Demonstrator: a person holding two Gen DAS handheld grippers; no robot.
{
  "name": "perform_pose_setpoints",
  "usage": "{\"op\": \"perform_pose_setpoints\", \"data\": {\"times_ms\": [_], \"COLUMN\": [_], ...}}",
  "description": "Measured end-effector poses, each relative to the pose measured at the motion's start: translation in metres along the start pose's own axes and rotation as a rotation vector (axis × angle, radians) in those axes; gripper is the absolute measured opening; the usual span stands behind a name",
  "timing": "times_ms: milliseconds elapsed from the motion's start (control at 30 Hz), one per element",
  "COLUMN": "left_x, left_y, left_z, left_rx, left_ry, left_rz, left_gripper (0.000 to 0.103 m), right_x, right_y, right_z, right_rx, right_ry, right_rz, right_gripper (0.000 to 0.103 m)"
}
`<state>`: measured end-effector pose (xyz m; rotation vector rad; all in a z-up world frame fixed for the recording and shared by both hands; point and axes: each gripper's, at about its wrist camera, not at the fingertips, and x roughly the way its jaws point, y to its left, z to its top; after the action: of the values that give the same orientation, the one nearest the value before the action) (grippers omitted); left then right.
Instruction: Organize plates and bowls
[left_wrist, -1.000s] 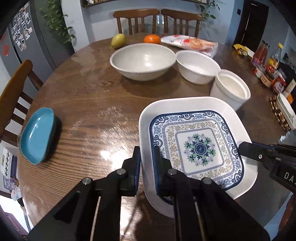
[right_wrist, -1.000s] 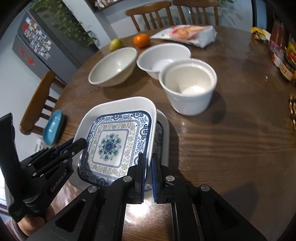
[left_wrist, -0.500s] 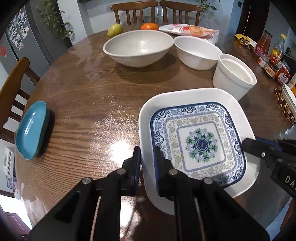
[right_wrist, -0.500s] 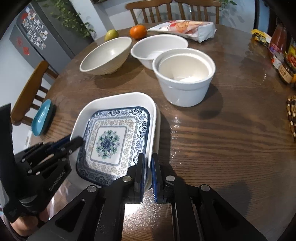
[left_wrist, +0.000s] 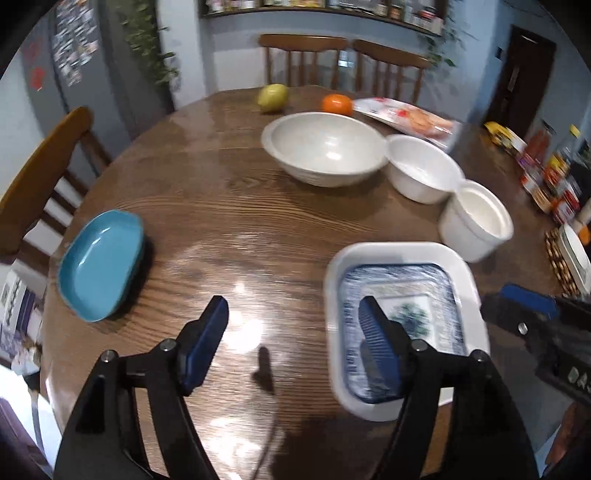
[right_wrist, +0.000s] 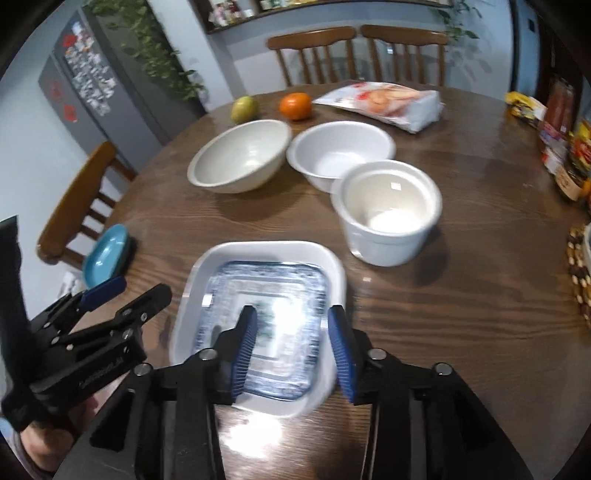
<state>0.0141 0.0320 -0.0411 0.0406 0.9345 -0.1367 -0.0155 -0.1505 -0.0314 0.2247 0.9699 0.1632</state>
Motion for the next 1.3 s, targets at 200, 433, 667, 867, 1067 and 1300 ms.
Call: {"op": "perform_pose_setpoints", "data": {"times_ms": [200,433,667,867,1067,1300], "left_x": [-0.001,-0.009,0.004,0.018,0.025,0.041], "left_y": [0.059,0.145,0.209,0.224,0.219,0.226], "left_z": [-0.005,-0.018,-0.02,-0.015,-0.012,-0.014], "left_rx": [-0.149,-0.367,-0.519,-0.583,-0.574,-0.555], "left_ry": [0.012,0.006,0.036,0.067,0.083,0.114], "left_rz": [0.075,0.204,0.296,0.276,0.264,0.255], "left_gripper": [0.075,0.077,0.077,0.077,0.077,0.036], "right_x": [0.018,0.051,0.097,0.143,0.189,0.221], "right_y": [0.047,0.118,0.181,0.227,0.259,0.272], "right_z": [0.009,0.026,0.052,0.081,0.106,0.106], "right_rx": [-0.09,-0.235,-0.346,-0.388,-0.442,-0.463], "right_ry": [0.034,0.082,0.108,0.126,0.174,0.245], "right_rz": [0.113,0.209,0.255,0.25,0.257,0.282], "right_gripper": [0.041,0.041,0.041,0.041,0.041,0.021]}}
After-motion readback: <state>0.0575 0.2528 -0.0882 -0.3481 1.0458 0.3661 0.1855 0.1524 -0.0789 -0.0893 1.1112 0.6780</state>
